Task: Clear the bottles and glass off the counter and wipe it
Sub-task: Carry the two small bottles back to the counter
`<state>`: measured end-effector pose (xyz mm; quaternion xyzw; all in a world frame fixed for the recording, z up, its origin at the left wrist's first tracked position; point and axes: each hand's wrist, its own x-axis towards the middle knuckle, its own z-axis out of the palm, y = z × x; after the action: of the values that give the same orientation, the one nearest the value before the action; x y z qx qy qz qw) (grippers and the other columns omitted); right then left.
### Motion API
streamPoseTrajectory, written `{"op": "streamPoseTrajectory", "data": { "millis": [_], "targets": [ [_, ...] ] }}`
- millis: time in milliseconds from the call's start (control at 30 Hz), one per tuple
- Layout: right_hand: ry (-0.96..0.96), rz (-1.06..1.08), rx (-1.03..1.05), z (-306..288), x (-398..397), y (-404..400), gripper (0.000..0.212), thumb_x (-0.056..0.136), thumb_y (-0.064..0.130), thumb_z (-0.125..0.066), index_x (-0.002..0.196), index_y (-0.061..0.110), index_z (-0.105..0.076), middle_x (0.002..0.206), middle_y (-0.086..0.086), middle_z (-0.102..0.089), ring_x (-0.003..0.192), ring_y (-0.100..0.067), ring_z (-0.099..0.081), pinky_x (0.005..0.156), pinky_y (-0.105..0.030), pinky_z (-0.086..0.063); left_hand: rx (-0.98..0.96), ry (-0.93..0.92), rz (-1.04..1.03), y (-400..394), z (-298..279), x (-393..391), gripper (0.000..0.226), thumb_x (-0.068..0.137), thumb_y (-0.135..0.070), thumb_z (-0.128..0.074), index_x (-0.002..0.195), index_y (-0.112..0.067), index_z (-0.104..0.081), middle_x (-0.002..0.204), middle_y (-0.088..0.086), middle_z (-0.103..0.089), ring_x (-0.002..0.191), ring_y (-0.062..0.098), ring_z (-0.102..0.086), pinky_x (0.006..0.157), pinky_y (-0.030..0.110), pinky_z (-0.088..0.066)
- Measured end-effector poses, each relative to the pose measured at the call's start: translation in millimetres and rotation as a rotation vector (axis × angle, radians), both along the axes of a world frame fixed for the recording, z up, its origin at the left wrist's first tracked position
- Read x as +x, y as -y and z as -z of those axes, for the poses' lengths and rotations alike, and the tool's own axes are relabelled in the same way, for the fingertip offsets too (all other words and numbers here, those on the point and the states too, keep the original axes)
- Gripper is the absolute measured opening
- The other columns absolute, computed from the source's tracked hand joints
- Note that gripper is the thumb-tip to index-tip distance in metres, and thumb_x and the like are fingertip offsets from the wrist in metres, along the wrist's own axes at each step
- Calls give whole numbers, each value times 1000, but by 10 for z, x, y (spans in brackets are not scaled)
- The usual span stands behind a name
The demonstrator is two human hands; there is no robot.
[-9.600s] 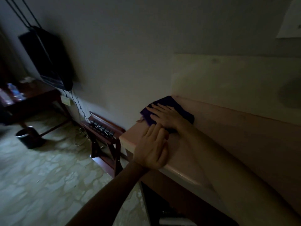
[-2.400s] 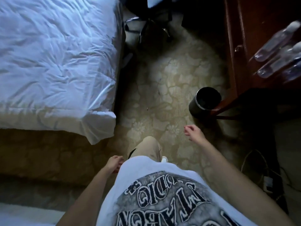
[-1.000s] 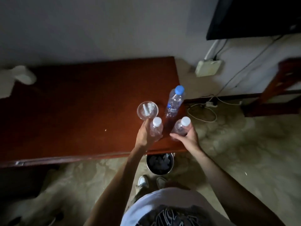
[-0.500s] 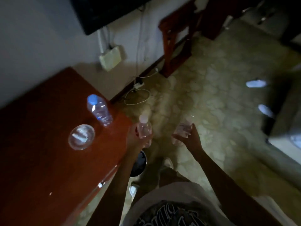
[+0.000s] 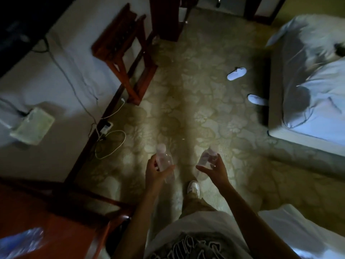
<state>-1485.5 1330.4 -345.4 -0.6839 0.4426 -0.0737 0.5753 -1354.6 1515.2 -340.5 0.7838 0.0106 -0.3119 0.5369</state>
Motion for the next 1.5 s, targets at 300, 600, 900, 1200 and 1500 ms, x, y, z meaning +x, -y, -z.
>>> {"op": "streamPoseTrajectory", "data": {
  "millis": [300, 600, 900, 1200, 1500],
  "targets": [
    [74, 100, -31, -254, 1096, 2053, 71, 62, 37, -87, 123, 23, -52, 116, 5, -65, 109, -11, -62, 101, -38, -48, -7, 84, 71, 2017, -313, 1221, 95, 48, -53, -89, 131, -23, -53, 124, 0, -63, 112, 20, -62, 90, 43, -57],
    [26, 149, 52, 148, 2382, 3215, 68, 62, 39, -86, 119, 30, -51, 113, 7, -64, 104, -11, -63, 94, -46, -54, 57, 19, 98, 3509, 97, 2836, 72, 59, -41, -89, 121, -19, -59, 115, 4, -67, 107, 22, -65, 94, 45, -54],
    [97, 286, -103, -527, 3999, 5163, 67, 66, 29, -86, 122, 23, -51, 116, 6, -63, 106, -9, -61, 91, -31, -51, -51, 79, 271, 5672, -484, 4782, 63, 71, -29, -84, 126, -24, -53, 107, -9, -60, 103, 16, -60, 85, 34, -54],
    [108, 392, 9, -29, 5181, 6981, 64, 67, 30, -85, 120, 31, -50, 116, 9, -61, 108, -13, -62, 89, -35, -55, -54, -10, 414, 7743, -146, 5879, 61, 71, -21, -84, 123, -16, -53, 107, -5, -65, 106, 21, -65, 87, 32, -54],
    [162, 303, -89, -562, 6846, 9699, 64, 68, 30, -84, 122, 20, -51, 114, 5, -62, 102, -9, -62, 89, -29, -52, -26, 140, 258, 10112, -605, 7438, 64, 70, -29, -85, 126, -21, -55, 117, -2, -62, 108, 18, -60, 83, 29, -55]
  ]
}}
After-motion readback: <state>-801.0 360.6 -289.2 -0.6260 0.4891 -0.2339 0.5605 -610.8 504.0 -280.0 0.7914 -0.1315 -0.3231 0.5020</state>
